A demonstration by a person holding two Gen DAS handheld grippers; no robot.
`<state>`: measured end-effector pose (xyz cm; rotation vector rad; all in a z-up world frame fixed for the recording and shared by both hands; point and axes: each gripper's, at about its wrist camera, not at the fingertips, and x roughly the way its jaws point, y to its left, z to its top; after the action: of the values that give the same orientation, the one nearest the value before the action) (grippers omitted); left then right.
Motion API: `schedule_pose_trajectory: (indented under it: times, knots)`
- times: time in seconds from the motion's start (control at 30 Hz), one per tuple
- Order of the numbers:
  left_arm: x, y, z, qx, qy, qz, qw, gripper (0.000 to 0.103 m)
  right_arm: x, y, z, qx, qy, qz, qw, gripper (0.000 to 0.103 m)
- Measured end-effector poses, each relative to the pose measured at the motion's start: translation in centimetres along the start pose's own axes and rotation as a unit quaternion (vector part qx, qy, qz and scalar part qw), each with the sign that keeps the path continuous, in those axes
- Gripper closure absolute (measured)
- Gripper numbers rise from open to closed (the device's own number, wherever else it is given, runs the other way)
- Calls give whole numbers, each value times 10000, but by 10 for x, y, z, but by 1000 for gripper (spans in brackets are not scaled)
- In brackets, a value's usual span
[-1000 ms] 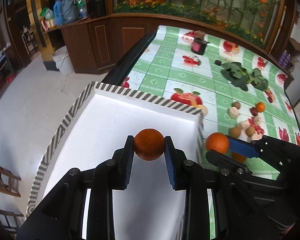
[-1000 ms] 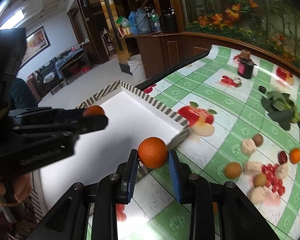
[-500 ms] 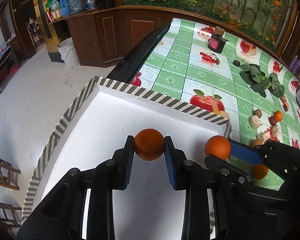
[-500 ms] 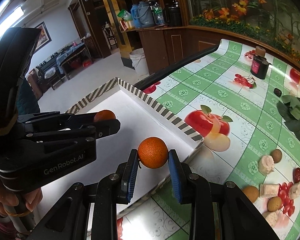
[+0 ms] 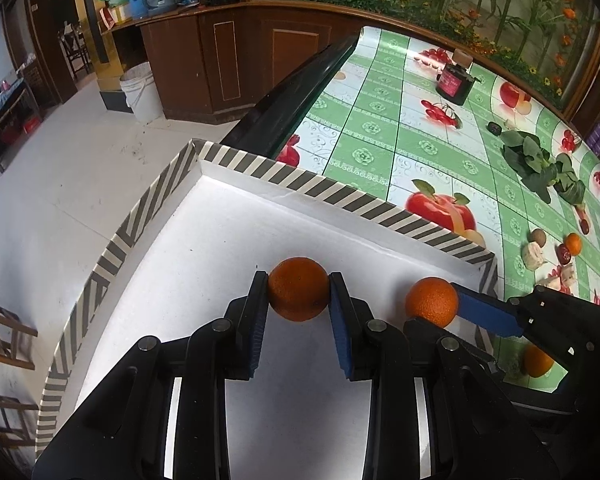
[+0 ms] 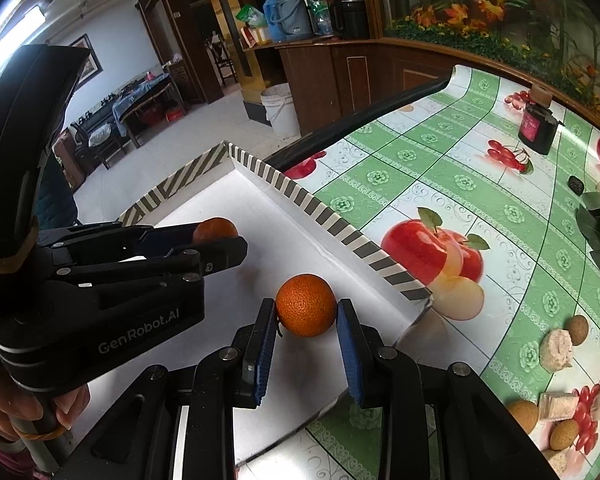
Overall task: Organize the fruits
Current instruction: 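Carry both oranges over the white tray and open both grippers to drop them, then grasp an orange with the left gripper while the right gripper grasps a beige round bun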
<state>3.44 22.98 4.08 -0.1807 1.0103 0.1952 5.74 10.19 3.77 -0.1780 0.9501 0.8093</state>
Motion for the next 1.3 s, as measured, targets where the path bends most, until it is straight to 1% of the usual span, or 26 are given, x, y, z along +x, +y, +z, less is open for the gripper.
schedule_pose_trajectory:
  times: [0.2, 0.33, 0.43, 0.5, 0.63, 0.73, 0.87, 0.9, 0.93, 0.97, 1.0, 1.07, 1.17, 1.3]
  knots:
    - [7, 1, 0, -2, 84, 26, 10000, 74, 8, 0, 4, -76, 58, -130, 9999, 73]
    - [11, 4, 0, -90, 141, 90, 9998, 74, 10, 2, 7, -215, 62, -273, 9994, 73]
    - [13, 6, 0, -137, 159, 67, 9998, 74, 18, 2, 8, -314, 284, -354, 9985, 73]
    - [13, 6, 0, -149, 163, 15, 9998, 74, 17, 2, 7, -347, 232, -370, 9984, 73]
    - [12, 9, 0, -244, 192, -110, 9995, 74, 14, -2, 7, -225, 229, -238, 9992, 70]
    - [8, 12, -1, -330, 193, -179, 9991, 74, 4, -1, 5, -207, 144, -183, 9995, 65]
    - [-1, 13, -6, -365, 104, -248, 9990, 74, -15, 0, -1, -106, -33, -152, 9998, 65]
    - [-4, 13, -8, -371, 72, -285, 9989, 71, -23, -2, -4, -36, -117, -104, 9999, 65]
    - [-7, 13, -9, -389, 32, -333, 9987, 63, -27, -4, -4, 10, -167, -69, 9998, 65]
    - [-11, 13, -10, -424, -25, -407, 9983, 58, -33, -5, -6, 81, -224, -27, 9997, 65]
    - [-16, 13, -11, -447, -81, -476, 9978, 49, -40, -7, -9, 158, -286, 8, 9995, 65]
    - [-25, 13, -14, -453, -204, -566, 9972, 48, -53, -10, -15, 214, -403, 2, 9990, 65]
    - [-41, 9, -19, -406, -366, -565, 9969, 48, -70, -14, -27, 213, -522, -111, 9983, 65]
    - [-64, -4, -32, -272, -576, -628, 9960, 48, -98, -34, -55, 405, -674, -352, 9963, 65]
